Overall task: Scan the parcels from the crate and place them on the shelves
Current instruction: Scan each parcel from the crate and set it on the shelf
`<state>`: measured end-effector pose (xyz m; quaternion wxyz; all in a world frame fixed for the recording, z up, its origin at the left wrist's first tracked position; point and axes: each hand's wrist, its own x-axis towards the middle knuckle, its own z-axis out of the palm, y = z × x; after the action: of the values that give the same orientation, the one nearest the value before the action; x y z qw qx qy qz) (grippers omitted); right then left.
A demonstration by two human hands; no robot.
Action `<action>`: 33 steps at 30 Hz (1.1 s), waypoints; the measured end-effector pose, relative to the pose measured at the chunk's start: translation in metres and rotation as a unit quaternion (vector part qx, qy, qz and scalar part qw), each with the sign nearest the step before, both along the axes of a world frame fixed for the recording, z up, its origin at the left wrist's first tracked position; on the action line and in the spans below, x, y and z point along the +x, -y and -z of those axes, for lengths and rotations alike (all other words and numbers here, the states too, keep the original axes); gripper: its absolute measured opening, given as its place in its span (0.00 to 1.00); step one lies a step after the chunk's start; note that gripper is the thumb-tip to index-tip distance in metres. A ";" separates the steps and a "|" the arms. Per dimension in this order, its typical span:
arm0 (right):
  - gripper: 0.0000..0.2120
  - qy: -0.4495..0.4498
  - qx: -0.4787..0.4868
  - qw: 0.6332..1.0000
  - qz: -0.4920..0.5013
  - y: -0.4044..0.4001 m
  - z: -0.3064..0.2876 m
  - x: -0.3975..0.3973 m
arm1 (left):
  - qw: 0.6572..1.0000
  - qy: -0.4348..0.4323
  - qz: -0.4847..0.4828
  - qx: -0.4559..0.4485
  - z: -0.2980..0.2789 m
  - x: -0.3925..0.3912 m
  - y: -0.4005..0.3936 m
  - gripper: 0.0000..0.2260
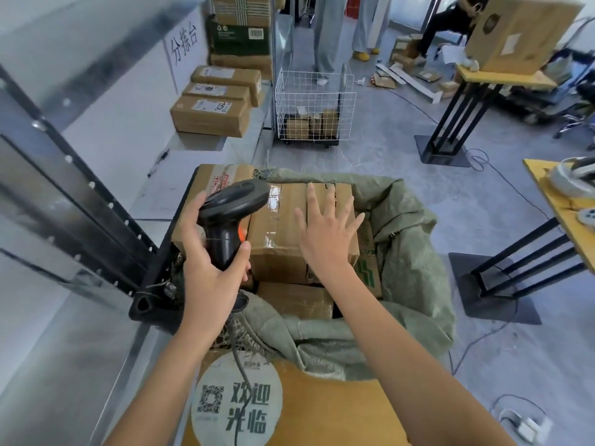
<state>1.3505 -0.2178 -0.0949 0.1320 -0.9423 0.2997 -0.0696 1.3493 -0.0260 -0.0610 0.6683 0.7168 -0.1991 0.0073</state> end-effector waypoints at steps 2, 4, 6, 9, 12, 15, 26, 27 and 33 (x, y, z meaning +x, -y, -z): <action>0.29 0.026 0.004 0.999 -0.026 -0.004 -0.007 -0.002 | 1.000 0.007 -0.022 0.015 -0.004 -0.008 -0.002 0.38; 0.29 0.047 0.003 0.997 -0.062 -0.010 -0.015 -0.004 | 0.998 0.021 -0.046 0.028 -0.011 -0.021 -0.006 0.38; 0.29 0.063 0.008 0.992 -0.112 -0.021 -0.023 -0.008 | 0.996 0.030 -0.083 0.024 -0.019 -0.040 -0.012 0.38; 0.29 0.089 0.014 0.977 -0.192 -0.041 -0.034 -0.020 | 0.988 0.023 -0.156 0.003 -0.026 -0.078 -0.026 0.41; 0.29 0.123 0.036 0.952 -0.276 -0.060 -0.042 -0.036 | 0.974 0.008 -0.227 -0.007 -0.030 -0.117 -0.040 0.40; 0.28 0.152 0.107 0.911 -0.368 -0.090 -0.052 -0.057 | 0.955 0.018 -0.295 0.002 -0.038 -0.157 -0.058 0.40; 0.27 0.188 0.177 0.742 -0.619 -0.259 -0.100 -0.148 | 0.850 0.077 -0.518 0.054 -0.090 -0.290 -0.153 0.38; 0.27 0.183 0.187 0.725 -0.637 -0.275 -0.102 -0.158 | 0.839 0.078 -0.536 0.060 -0.094 -0.303 -0.163 0.38; 0.28 0.147 0.204 0.628 -0.737 -0.359 -0.110 -0.232 | 0.759 0.075 -0.640 0.095 -0.105 -0.397 -0.214 0.38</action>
<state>1.1182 0.1407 0.0149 0.3701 -0.7754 -0.5111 -0.0239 0.9523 0.1877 0.0442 0.4191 0.7343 0.2564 0.4683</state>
